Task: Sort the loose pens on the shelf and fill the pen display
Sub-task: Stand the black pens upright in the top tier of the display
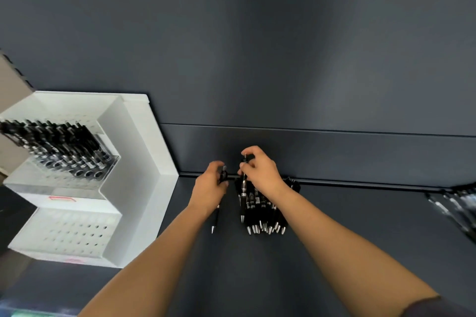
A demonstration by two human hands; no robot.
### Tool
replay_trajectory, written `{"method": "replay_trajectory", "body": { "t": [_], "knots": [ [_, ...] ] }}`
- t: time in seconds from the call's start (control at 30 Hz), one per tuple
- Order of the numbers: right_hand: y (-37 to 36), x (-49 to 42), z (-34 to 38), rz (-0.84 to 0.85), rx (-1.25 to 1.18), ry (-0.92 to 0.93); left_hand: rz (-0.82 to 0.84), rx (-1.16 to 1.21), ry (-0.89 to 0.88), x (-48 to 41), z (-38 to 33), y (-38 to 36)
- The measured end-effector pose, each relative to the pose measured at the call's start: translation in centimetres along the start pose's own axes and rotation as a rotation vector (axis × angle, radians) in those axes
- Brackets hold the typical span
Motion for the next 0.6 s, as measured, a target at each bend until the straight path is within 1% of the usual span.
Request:
{"method": "replay_trajectory", "body": {
  "t": [0.17,0.27,0.37,0.5,0.6],
  "knots": [
    [-0.9,1.3,3.3,-0.022,-0.085,0.073,-0.107,0.135,-0.082,0.5,-1.4,3.5],
    [-1.5,2.5,5.6,-0.043,-0.154,0.153,-0.125,0.22,-0.139,1.1,-2.0,5.5],
    [-2.4,3.5,8.0,-0.044,-0.263,0.209,-0.132,0.254,-0.208,1.7,-2.5,7.8],
    [-3.5,5.0,11.9,-0.037,-0.325,0.257,-0.221,0.228,-0.323,2.1,-3.0,12.1],
    [-4.5,6.3,14.7,-0.028,-0.412,0.28,-0.273,0.253,-0.361,2.7,-3.0,15.5]
  ]
}}
Point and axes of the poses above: each hand's wrist, its own x-axis away from the middle knuckle, its own y-axis out of the back of the hand, z = x × y, the point moved 1 cm from there along -x, towards the middle knuckle, and after that the axes turned 13 degrees about -y, right-handed, at the moved point
